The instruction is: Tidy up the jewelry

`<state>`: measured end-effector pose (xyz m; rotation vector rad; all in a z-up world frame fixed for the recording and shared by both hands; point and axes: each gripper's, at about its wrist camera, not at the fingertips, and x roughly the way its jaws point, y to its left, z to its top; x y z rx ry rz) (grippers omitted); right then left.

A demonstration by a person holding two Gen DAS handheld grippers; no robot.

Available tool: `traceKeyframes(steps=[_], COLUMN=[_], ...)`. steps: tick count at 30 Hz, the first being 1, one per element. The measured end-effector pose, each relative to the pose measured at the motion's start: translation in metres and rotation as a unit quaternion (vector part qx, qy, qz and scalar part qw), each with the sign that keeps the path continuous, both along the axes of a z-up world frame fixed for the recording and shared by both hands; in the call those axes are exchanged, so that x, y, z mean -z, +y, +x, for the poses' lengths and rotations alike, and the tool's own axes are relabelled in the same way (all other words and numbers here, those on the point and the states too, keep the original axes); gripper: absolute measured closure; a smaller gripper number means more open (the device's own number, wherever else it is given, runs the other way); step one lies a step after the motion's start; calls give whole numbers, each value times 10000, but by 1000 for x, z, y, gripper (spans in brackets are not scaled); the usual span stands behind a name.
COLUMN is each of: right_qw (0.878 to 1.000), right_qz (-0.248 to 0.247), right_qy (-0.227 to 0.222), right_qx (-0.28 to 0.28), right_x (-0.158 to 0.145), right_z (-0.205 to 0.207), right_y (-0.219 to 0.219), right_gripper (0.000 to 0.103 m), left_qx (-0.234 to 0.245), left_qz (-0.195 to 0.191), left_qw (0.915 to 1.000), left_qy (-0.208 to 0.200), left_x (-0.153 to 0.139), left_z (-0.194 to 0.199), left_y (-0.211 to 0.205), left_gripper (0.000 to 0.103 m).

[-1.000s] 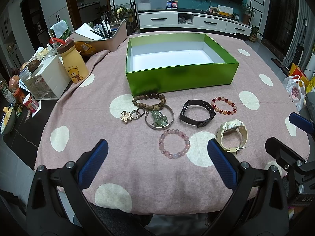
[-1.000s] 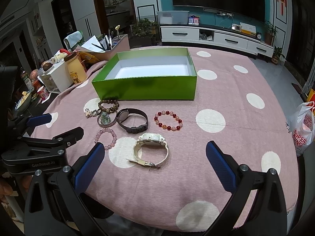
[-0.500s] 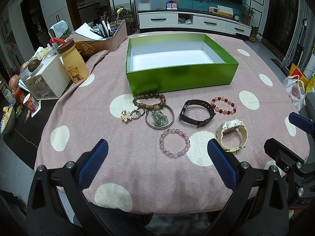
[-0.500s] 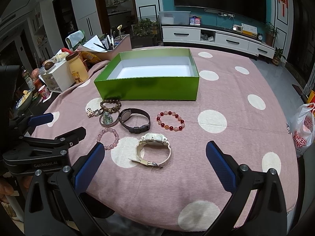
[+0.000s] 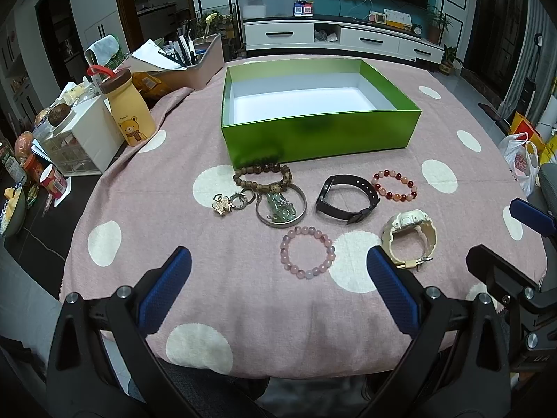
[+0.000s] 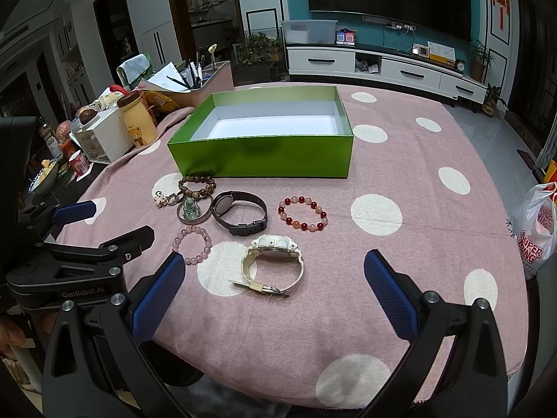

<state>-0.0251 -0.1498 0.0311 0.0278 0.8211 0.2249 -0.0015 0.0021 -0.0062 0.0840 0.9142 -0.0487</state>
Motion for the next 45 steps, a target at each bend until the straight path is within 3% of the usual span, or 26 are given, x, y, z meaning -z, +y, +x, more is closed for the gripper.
traceKeyframes(steps=[31,38,45], right_qw=[9999,9995,9969], right_qz=[114,281,636], right_qy=[65,158,460], right_qx=[7,3,-21], right_x=[8,13,37], right_z=[3,4,5], right_y=[-3,-13,-25], right_gripper=[1,1,2], left_qx=[44,12,-95], left_qz=[-116,-443,-739], left_qw=[9999,9990,9972], left_qy=[52,17,65], left_x=[7,11,28], left_z=[2,5,6], left_y=[-5,13,44], left_gripper=[2,2,2])
